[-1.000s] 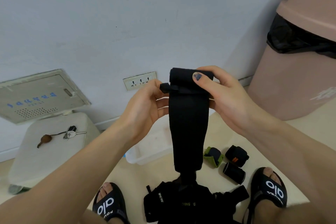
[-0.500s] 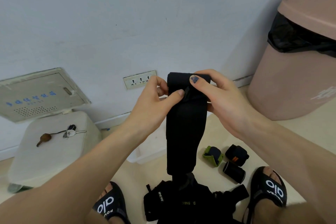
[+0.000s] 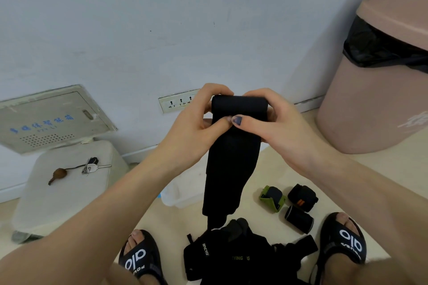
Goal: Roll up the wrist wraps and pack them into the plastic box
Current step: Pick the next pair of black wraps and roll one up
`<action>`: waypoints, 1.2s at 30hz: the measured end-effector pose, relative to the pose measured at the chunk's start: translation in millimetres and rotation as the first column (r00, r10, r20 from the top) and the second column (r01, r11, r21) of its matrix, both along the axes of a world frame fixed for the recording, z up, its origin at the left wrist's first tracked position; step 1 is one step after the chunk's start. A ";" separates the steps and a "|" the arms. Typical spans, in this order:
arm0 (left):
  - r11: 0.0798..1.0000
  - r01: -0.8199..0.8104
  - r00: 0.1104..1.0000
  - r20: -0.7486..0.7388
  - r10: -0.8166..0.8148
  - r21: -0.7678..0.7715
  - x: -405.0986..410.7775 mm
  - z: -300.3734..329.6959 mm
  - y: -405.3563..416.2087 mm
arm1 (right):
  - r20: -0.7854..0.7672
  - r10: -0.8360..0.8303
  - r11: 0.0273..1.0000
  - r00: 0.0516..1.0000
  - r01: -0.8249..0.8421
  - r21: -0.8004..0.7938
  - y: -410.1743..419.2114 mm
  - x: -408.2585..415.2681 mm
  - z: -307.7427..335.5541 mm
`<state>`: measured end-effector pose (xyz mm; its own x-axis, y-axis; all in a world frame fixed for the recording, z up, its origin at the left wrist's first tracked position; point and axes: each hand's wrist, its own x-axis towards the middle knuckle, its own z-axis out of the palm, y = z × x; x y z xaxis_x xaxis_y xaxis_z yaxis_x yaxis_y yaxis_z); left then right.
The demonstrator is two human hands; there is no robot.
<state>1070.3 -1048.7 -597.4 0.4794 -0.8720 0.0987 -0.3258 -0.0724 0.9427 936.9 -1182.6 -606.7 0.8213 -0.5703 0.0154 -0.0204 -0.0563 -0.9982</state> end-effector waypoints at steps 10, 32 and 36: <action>0.999 0.002 0.998 -0.065 -0.005 -0.040 1.2 -0.7 0.9 | -0.002 0.019 0.999 1.000 -0.019 -0.041 -3.0 -0.1 1.9; 0.987 -0.056 0.987 -0.137 0.078 0.152 -1.1 -6.6 -7.2 | 0.038 -0.022 0.966 0.999 0.011 0.257 1.5 -0.9 14.0; 0.987 -0.045 0.960 -0.267 0.085 0.155 0.7 -5.4 -10.2 | 0.040 -0.021 0.966 0.999 0.010 0.258 1.5 -1.3 15.1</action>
